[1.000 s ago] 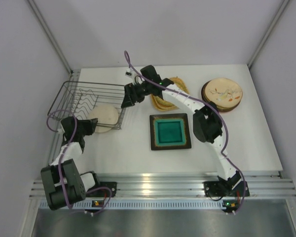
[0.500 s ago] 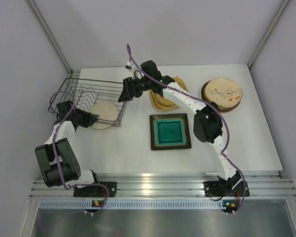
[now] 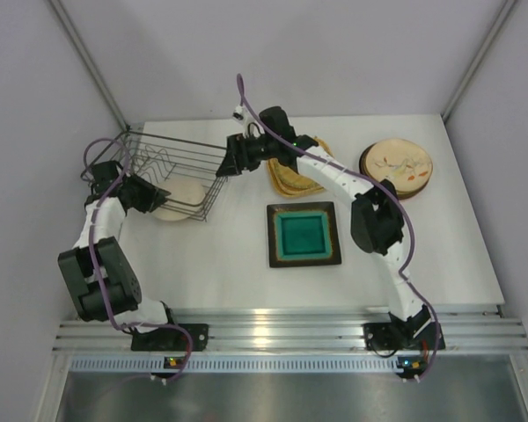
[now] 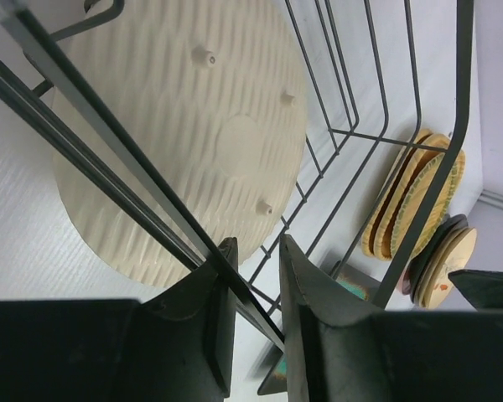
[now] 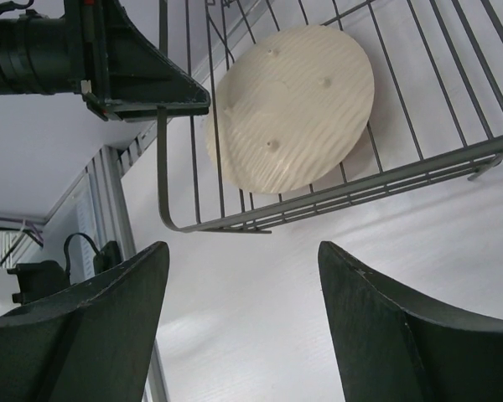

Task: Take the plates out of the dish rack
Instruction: Move the dish rack

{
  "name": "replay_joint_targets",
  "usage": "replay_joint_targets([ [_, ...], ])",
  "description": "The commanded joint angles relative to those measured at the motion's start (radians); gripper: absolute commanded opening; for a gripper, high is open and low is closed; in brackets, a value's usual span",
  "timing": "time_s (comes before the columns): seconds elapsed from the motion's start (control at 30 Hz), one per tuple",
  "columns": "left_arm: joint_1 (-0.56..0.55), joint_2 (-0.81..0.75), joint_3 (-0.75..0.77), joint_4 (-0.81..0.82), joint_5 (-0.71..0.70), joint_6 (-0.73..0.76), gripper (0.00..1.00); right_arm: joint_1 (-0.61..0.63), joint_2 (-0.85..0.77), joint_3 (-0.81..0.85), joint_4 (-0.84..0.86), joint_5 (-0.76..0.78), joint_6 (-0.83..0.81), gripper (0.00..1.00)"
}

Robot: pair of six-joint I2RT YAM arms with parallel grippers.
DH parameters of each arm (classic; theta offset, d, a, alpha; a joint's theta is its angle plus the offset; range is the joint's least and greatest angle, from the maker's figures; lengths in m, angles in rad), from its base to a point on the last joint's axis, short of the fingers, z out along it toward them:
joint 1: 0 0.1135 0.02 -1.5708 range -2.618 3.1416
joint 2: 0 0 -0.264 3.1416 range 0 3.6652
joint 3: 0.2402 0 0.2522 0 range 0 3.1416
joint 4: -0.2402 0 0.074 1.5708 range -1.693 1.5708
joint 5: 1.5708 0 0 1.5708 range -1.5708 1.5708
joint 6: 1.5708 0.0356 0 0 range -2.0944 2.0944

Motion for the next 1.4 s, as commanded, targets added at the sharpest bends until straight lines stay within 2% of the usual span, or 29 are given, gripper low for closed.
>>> replay_joint_targets([
  [0.0,-0.059,0.041,0.129,0.118,0.218,0.311,0.00,-0.009,-0.095,-0.014,0.069,-0.001,0.000,0.72],
  [0.13,-0.083,0.082,0.175,0.101,0.299,0.364,0.00,-0.018,-0.113,-0.052,0.072,0.002,-0.010,0.72],
  [0.37,-0.221,0.100,0.269,-0.113,0.234,0.662,0.00,-0.039,-0.129,-0.092,0.081,-0.010,-0.011,0.71],
  [0.53,-0.292,0.118,0.361,-0.241,0.191,0.804,0.00,-0.042,-0.130,-0.097,0.080,-0.016,-0.011,0.71],
  [0.77,-0.394,0.175,0.410,-0.364,0.241,0.958,0.00,-0.062,-0.142,-0.109,0.066,-0.019,-0.025,0.71],
  [1.0,-0.428,0.180,0.379,-0.364,0.241,0.955,0.00,-0.074,-0.127,-0.063,0.047,-0.018,-0.025,0.72],
  [1.1,-0.427,0.171,0.349,-0.330,0.188,0.905,0.00,-0.068,-0.054,0.075,-0.012,-0.027,-0.030,0.72],
  [1.17,-0.427,0.164,0.312,-0.295,0.158,0.843,0.00,-0.059,0.038,0.241,-0.127,0.034,-0.054,0.74],
  [1.23,-0.427,0.155,0.286,-0.287,0.120,0.812,0.00,-0.056,0.123,0.334,-0.181,0.124,-0.045,0.79],
  [1.37,-0.427,0.125,0.203,-0.249,0.121,0.756,0.00,-0.056,0.194,0.413,-0.146,0.243,0.060,0.79],
])
